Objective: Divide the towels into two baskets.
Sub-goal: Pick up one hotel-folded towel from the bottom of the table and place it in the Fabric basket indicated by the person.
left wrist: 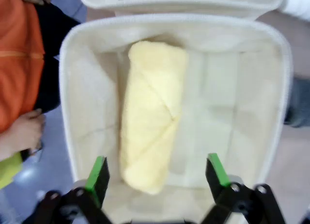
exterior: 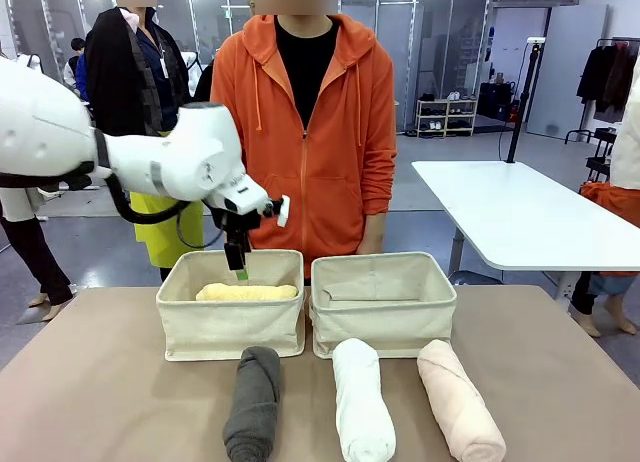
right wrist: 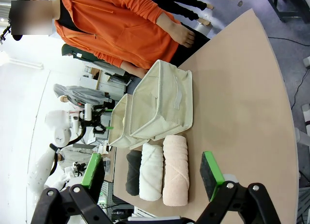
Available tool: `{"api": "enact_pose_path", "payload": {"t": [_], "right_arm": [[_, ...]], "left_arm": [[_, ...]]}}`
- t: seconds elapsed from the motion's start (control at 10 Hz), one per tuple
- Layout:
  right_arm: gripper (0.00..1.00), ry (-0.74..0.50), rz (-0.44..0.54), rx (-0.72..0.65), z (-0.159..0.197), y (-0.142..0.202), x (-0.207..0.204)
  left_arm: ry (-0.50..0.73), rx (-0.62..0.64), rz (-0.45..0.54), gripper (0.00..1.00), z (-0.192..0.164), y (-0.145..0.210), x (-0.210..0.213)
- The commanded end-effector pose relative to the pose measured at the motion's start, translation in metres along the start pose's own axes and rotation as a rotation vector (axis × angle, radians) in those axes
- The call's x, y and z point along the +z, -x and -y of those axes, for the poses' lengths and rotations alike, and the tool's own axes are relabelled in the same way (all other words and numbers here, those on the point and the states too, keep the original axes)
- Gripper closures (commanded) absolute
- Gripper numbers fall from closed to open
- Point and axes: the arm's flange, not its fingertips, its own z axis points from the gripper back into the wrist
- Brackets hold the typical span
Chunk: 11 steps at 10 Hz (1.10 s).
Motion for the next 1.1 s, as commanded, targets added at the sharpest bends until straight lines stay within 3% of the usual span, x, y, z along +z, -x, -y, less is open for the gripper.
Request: {"api": "enact_pose_path", "payload": {"t": [0.0,0.3,0.4,0.7,1.0], "right_arm": [[0.0,-0.018,0.01,0.02,-0.001,0.002,0.0],[0.0,-0.018,0.01,0.02,-0.001,0.002,0.0],[0.0,-0.018,0.01,0.02,-0.001,0.002,0.0],[0.0,-0.018,0.01,0.02,-0.001,0.002,0.0],[0.0,-0.018,0.01,0.02,-0.001,0.002,0.0]], "left_arm": [[0.087,0.127,0.163,0.0,0.047,0.065,0.049],[0.313,0.399,0.554,0.0,0.09,0.17,0.093],[0.328,0.481,0.653,0.0,0.11,0.209,0.104],[0.365,0.753,0.865,0.0,0.169,0.315,0.117],[0.382,0.963,0.957,0.0,0.229,0.393,0.103]]}}
